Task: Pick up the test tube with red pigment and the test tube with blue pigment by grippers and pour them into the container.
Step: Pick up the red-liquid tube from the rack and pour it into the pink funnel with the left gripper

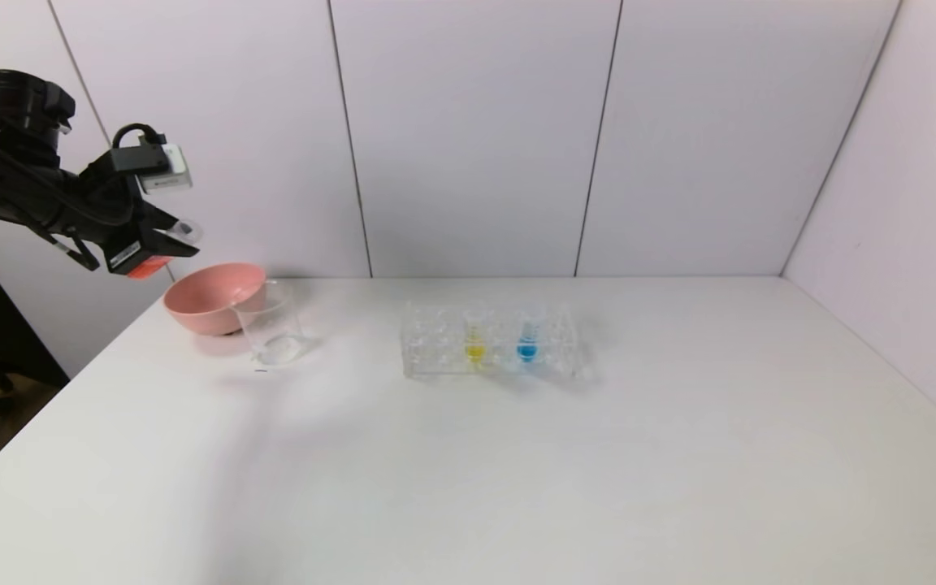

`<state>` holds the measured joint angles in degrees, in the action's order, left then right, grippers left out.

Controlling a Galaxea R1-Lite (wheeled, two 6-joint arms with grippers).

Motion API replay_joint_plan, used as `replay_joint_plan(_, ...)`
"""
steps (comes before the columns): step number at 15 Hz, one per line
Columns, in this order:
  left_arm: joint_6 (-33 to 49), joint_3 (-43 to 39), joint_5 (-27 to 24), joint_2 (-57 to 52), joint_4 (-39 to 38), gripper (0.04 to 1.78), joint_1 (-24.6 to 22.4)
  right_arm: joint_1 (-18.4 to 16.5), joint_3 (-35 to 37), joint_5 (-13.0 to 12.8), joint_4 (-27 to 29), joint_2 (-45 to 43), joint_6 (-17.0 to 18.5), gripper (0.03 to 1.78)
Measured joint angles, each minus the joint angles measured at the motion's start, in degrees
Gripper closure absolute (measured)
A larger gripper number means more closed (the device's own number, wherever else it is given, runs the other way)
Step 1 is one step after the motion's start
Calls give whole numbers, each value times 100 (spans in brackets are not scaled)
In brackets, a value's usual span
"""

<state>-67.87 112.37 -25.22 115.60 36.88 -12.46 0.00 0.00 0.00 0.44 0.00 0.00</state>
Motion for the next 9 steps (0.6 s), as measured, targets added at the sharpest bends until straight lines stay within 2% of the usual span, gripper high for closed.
replay_joint_plan(9, -158, 179, -2, 82, 428, 132, 1, 0, 0, 0, 0, 0, 0, 4)
